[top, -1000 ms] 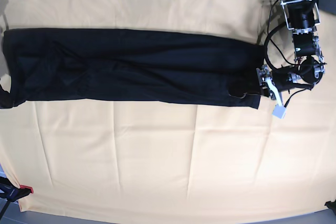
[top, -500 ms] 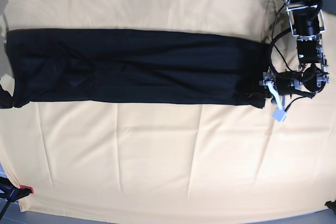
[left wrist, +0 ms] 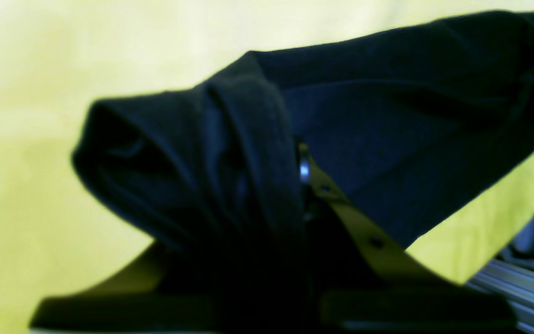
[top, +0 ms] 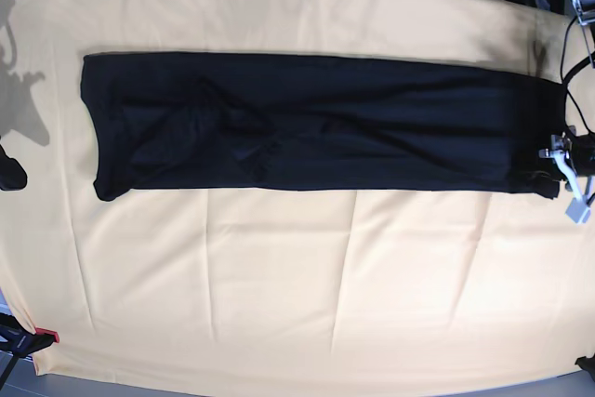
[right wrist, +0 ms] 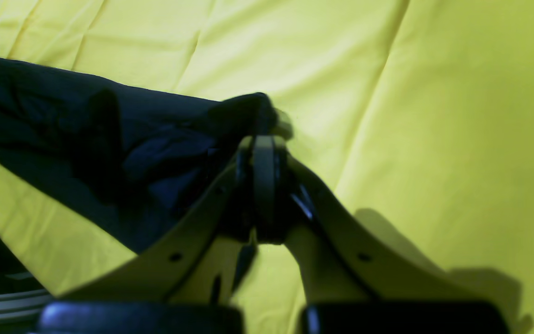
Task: Fold the T-shirt properly
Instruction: 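Fold the strip end with the left gripper toward the strip's middle, then press and smooth the folded end with the left gripper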
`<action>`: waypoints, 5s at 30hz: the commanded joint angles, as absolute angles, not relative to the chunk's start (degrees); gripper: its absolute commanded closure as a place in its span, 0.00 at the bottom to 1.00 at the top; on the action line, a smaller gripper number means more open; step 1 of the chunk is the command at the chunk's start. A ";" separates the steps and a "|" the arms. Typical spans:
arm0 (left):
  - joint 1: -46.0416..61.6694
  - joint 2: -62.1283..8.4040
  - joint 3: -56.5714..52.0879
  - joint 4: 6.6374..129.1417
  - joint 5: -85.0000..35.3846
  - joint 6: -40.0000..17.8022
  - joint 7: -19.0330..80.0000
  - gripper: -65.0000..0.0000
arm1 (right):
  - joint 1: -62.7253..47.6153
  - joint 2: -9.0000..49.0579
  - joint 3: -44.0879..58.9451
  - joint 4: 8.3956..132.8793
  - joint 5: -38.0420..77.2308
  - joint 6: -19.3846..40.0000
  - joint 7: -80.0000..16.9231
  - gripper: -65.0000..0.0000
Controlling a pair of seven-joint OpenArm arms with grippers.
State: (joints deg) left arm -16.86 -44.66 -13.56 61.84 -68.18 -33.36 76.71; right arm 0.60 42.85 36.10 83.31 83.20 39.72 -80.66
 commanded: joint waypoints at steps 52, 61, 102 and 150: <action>-17.69 -32.27 -14.00 80.53 -85.00 -31.53 80.00 1.00 | 1.43 44.42 36.60 84.16 79.40 40.00 -78.26 1.00; -13.89 -22.94 -13.98 82.50 -85.00 -32.25 80.00 1.00 | 1.43 44.45 36.60 84.16 79.40 40.00 -78.24 1.00; -7.57 -16.86 -34.15 94.76 -80.97 -34.33 80.00 0.32 | 1.43 44.47 36.60 84.16 80.05 40.00 -77.62 1.00; 1.13 -14.37 -19.18 94.78 -80.53 -37.74 79.48 0.24 | 1.43 44.47 36.60 84.16 81.14 40.00 -77.60 1.00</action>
State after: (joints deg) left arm 1.89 -14.09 -19.09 93.78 -78.50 -37.12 79.75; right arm 0.60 42.70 36.12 83.31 79.92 39.72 -78.87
